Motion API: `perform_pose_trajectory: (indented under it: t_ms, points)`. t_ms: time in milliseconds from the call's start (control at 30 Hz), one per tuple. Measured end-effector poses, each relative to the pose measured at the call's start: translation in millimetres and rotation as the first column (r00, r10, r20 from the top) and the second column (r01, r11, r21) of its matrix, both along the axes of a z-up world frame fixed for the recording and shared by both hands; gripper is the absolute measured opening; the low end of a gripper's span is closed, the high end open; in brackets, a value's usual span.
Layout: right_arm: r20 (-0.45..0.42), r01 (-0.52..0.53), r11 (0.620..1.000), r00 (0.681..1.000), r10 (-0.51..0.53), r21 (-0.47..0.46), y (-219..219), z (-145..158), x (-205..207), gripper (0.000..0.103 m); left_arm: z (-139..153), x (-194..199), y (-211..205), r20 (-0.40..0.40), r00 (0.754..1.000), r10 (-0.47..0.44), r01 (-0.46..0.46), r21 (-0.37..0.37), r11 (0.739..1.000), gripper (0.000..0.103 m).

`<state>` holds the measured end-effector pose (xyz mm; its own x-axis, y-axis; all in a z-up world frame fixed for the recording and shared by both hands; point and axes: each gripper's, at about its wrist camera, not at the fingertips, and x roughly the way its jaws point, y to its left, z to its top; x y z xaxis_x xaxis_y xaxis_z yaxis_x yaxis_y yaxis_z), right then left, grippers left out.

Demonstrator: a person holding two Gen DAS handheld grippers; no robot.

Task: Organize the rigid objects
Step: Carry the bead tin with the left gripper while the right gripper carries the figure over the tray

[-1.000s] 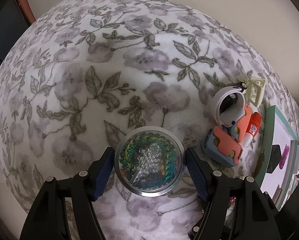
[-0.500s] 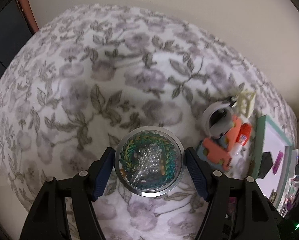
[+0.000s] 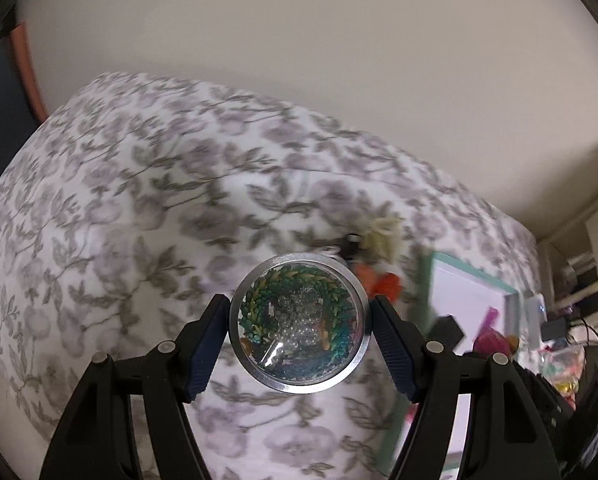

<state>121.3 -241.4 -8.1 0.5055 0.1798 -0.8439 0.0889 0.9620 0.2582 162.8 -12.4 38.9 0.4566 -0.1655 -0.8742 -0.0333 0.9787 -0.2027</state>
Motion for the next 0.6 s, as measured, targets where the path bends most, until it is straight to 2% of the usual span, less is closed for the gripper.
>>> perform_pose_trajectory:
  t_ms: [200, 400, 600]
  points:
    - [0.001, 0.142, 0.989, 0.990, -0.142, -0.029, -61.4, 5.6, -16.9, 0.063, 0.9, -12.4, -60.9, 0.009, 0.990, -0.138, 0.138, 0.016, 0.990, 0.073]
    - [0.002, 0.249, 0.968, 0.968, -0.250, -0.026, -112.1, 5.8, -33.0, 0.063, -4.9, -24.7, -128.3, 0.005, 0.961, -0.278, 0.277, 0.038, 0.960, 0.073]
    - [-0.007, 0.311, 0.950, 0.950, -0.311, -0.020, -146.1, 3.6, -44.2, 0.063, -24.6, -31.7, -174.8, -0.033, 0.936, -0.350, 0.351, 0.029, 0.936, 0.073]
